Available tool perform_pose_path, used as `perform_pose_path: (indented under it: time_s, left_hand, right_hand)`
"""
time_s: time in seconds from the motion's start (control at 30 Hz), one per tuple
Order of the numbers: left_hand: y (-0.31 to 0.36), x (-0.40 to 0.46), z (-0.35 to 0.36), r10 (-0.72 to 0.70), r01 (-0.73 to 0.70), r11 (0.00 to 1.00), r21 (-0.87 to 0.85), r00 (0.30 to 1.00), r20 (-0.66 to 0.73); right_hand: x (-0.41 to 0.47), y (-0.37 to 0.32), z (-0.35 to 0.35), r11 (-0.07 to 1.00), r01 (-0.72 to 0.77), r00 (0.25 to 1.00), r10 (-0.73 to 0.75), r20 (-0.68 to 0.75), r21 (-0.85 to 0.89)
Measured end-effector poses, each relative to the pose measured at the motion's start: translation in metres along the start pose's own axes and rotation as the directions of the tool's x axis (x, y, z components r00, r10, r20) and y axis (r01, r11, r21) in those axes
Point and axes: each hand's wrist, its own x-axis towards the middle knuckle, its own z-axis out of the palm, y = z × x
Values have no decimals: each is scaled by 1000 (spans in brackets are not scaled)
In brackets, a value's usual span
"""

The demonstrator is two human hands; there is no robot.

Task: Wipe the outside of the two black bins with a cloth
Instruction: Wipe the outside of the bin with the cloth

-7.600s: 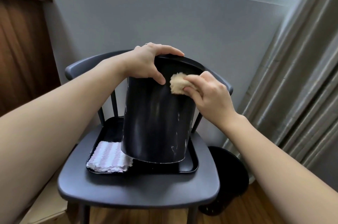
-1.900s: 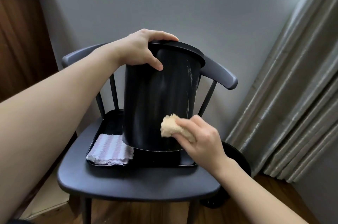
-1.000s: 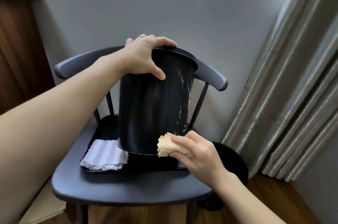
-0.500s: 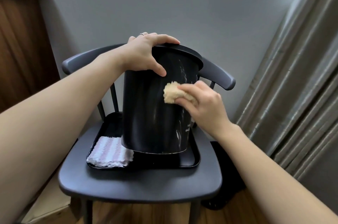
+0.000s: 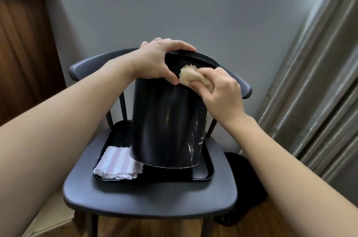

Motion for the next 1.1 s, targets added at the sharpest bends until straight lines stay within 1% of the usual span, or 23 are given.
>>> perform_pose_path:
  time_s: [0.07,0.2,0.37,0.53,0.6,0.7,0.77,0.93,1.03,1.1]
  left_hand:
    - [1,0,1,18,-18,1000,12,1000,-2]
    - [1,0,1,28,-28,1000,6,1000,-4]
    - [-3,-1,-1,-6,6,1000,-18,1000,4]
    - [-5,0,-3,-47,47,998,-34,999,9]
    - [-2,3,0,-44,44,999,6,999,2]
    - [7,8,8,25,-24,986,162,1000,-1]
    - [9,10,10,39,-41,975,219,999,11]
    - [4,8,2,51,-53,994,93,998,25]
    - [-3,6,-1,-6,6,1000,-22,1000,2]
    - [-6,6,-2,-17,18,998,-53,1000,3]
  right_hand:
    - [14,-5,3,1000,-20,1000,20,-22,-4]
    - [18,-7,3,999,26,1000,-26,0,-39]
    - [17,12,-7,996,-52,998,50,-34,-66]
    - [20,9,-6,997,-41,999,40,-9,-62]
    - [19,9,-7,997,-39,999,39,-3,-64]
    - [17,9,-8,997,-45,999,45,-7,-60]
    - [16,9,-8,997,-50,999,50,-4,-53]
    - [17,9,-10,998,-52,998,52,27,-30]
    - [19,7,-10,999,-39,997,41,63,-29]
    - [17,6,-9,999,-25,997,27,78,-27]
